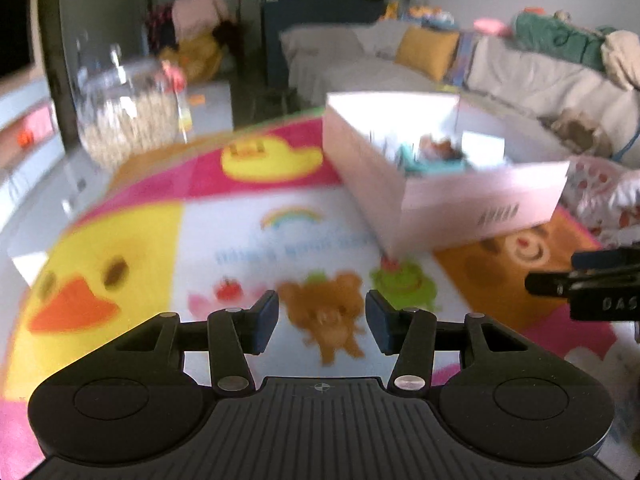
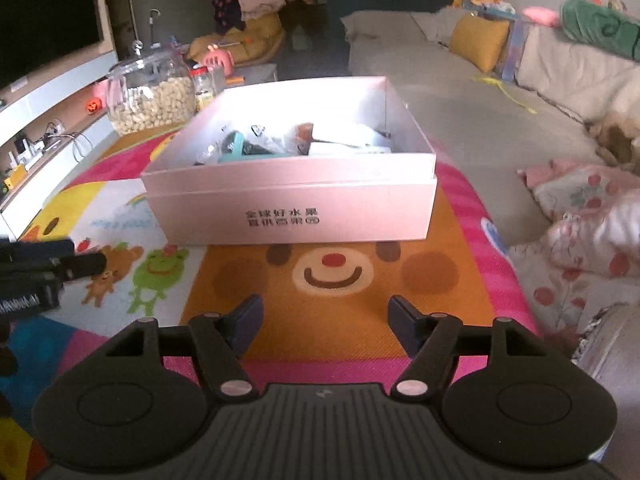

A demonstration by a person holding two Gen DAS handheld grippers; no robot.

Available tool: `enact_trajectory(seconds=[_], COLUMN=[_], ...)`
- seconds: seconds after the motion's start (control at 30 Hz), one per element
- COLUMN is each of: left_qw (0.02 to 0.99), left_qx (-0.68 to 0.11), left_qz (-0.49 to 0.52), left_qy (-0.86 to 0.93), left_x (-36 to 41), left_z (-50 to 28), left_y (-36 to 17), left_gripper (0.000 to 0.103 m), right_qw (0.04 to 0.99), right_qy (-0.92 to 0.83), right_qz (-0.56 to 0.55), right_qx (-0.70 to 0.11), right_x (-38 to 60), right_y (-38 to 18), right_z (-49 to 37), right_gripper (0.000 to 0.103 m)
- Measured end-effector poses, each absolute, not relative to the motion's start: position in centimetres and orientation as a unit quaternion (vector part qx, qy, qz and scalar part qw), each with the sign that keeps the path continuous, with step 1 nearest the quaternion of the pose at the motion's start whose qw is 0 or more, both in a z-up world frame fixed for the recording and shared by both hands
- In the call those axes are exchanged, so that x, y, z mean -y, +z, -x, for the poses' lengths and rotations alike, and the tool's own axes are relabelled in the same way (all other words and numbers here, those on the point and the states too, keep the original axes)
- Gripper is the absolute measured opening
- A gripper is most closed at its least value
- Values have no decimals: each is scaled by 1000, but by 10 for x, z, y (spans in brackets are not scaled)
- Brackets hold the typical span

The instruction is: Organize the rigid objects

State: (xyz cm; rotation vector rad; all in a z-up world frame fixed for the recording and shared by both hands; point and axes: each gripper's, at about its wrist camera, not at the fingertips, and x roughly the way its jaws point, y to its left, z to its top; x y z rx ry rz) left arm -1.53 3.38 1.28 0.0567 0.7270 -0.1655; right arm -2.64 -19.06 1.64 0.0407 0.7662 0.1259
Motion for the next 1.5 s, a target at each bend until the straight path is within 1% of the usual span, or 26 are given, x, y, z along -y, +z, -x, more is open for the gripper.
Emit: enact_trajectory(seconds=[0.07, 0.13, 0.2, 0.3, 0.33, 0.43, 0.6, 0.73, 1.03, 1.5], left_qw=[934, 935, 935, 939, 941, 945, 946, 947, 946, 946], left_qx=[-348, -344, -343, -333, -329, -323, -322, -321, -322, -323], left_qz=[-22, -23, -18, -22, -20, -18, -12, -11, -2, -2], left_qy=[-84, -88, -91, -84, -76, -52, -33, -26, -19, -10], left_x=[-30, -24, -20, -11, -9, -3, 1, 2, 3, 3], left_z=[17, 16, 14, 12, 12, 12, 11, 9, 7, 5], left_y=[6, 4, 2, 0, -1, -1, 0, 0, 0, 1], left_gripper=[56, 57, 65, 70, 70, 72, 73, 74, 76, 76], right_qw=[926, 926, 928, 929, 928, 927, 939, 941, 941, 941], right_qy=[60, 56, 47, 42, 37, 24, -2, 2, 8, 7], right_qz=[-10, 1, 7, 14, 18, 3, 12, 18, -5, -3], right_qx=[-373, -372, -370, -369, -370, -375, -345, -337, -338, -338], right_x=[186, 182, 180, 180, 181, 186, 184, 181, 184, 183], right_y=[14, 12, 10, 8, 7, 6, 1, 0, -2, -2], right_z=[26, 24, 22, 17, 15, 8, 7, 4, 1, 2], right_gripper=[78, 79, 83, 95, 103, 103, 103, 103, 103, 103])
